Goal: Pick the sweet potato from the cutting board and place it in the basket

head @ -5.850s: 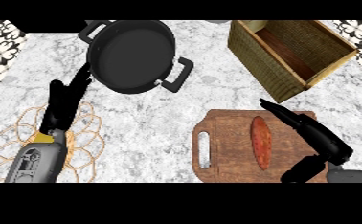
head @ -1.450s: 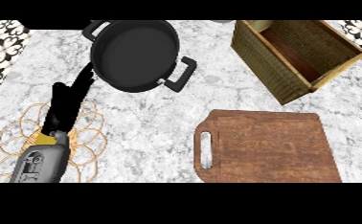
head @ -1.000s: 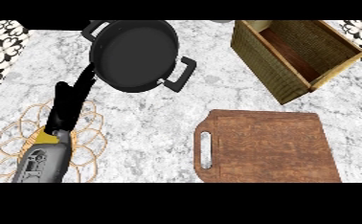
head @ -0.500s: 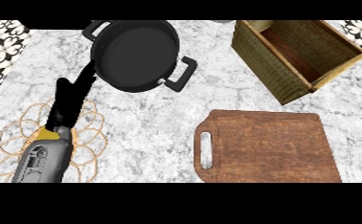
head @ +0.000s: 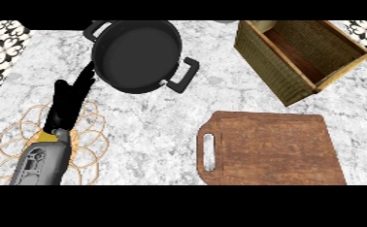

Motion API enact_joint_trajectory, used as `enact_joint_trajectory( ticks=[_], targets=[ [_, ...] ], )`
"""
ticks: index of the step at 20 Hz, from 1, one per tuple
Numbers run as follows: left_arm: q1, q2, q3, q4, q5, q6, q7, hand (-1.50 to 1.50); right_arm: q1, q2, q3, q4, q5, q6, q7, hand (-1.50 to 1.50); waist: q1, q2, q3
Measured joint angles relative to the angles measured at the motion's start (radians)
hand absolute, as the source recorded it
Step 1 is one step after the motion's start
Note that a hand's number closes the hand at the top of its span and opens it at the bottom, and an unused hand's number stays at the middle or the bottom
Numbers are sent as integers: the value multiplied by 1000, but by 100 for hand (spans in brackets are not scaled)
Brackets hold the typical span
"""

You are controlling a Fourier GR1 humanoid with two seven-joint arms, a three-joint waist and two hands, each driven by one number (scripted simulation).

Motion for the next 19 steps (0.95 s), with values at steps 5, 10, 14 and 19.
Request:
enact_joint_trajectory(
  ticks=[5,10,14,19],
  targets=[
    [0,-8,-10,-22,-4,2,18,0,-12,-18,-84,18,-46,-113,-20,-150,3,1,0],
    [2,-8,-9,-27,-5,2,21,0,-3,-83,-170,47,-91,-188,-19,-150,0,0,0],
    [0,-10,-10,-37,-4,3,34,0,2,-174,-233,84,-132,-172,6,-150,-3,-1,0],
    [5,-12,-10,-35,-7,5,18,0,51,-318,-291,160,-168,-92,-51,-150,1,4,1]
  ],
)
